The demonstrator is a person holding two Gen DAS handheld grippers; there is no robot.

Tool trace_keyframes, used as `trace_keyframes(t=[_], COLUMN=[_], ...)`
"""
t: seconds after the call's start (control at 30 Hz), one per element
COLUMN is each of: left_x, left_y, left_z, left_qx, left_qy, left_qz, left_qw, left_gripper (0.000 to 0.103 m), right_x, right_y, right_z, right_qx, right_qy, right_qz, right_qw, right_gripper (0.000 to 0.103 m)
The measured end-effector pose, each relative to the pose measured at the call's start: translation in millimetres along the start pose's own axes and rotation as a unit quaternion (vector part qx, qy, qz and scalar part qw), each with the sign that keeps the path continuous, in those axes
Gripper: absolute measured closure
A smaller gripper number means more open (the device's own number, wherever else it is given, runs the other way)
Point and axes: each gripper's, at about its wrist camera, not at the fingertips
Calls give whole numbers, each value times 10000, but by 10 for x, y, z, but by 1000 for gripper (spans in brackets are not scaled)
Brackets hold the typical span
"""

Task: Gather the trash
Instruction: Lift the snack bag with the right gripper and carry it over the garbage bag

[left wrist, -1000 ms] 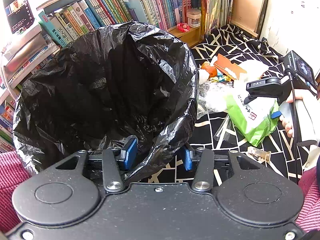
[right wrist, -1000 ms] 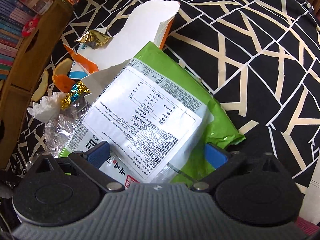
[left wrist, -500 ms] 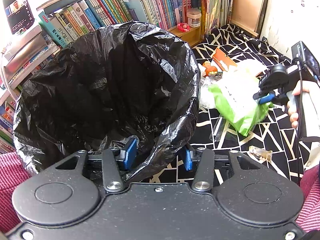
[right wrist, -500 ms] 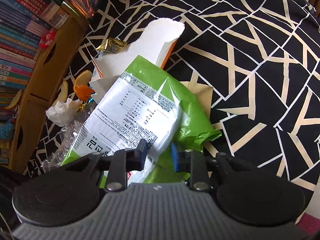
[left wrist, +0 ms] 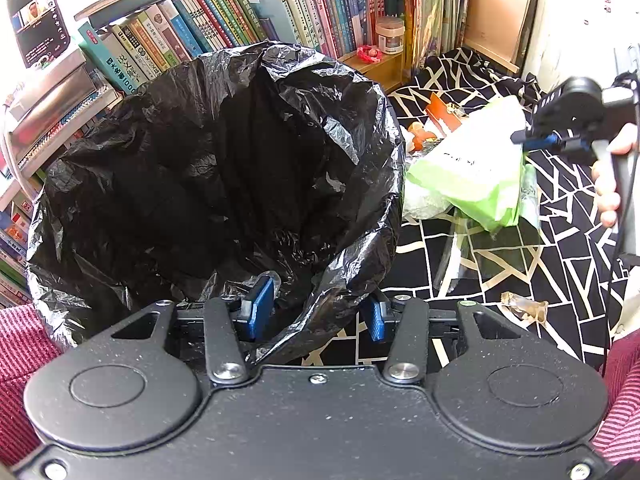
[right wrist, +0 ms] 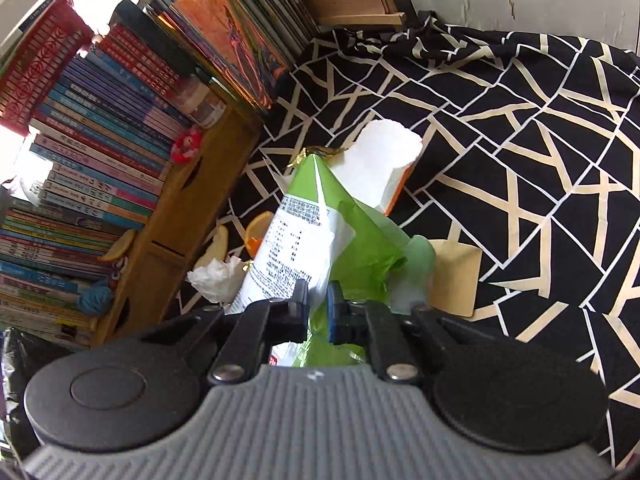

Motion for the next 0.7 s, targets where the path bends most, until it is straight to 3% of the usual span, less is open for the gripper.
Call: trace_keyframes(t=[0.3, 0.43, 0.53, 0.7], left_x=[1, 0, 4, 2], left_y=[-5, -15, -21, -23], left_z=[-2, -5, -1, -1], left_qx=[11, 39, 47, 50], left_qy=[-9, -35, -35, -39], left_qz=[6, 18, 22, 23], left_qw=[10000, 10000, 10000, 10000], left_gripper=[59, 59, 59, 59], right_x=[-181, -276, -404, -642], right_y=[53, 38, 108, 218], right_z=[43, 77, 117, 190], right_qx=[26, 292, 326, 339], right_qy=[-296, -415, -547, -806], right_qz=[367, 755, 720, 1179], right_qw=[9989, 9959, 9954, 9892], right_gripper=[94, 96, 98, 99])
Point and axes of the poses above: each gripper's, at about its wrist camera, not at the fingertips, and x roughly the way its jaws point, y to its left, z to its top, and after that the axes turned 10 degrees about z, right-handed
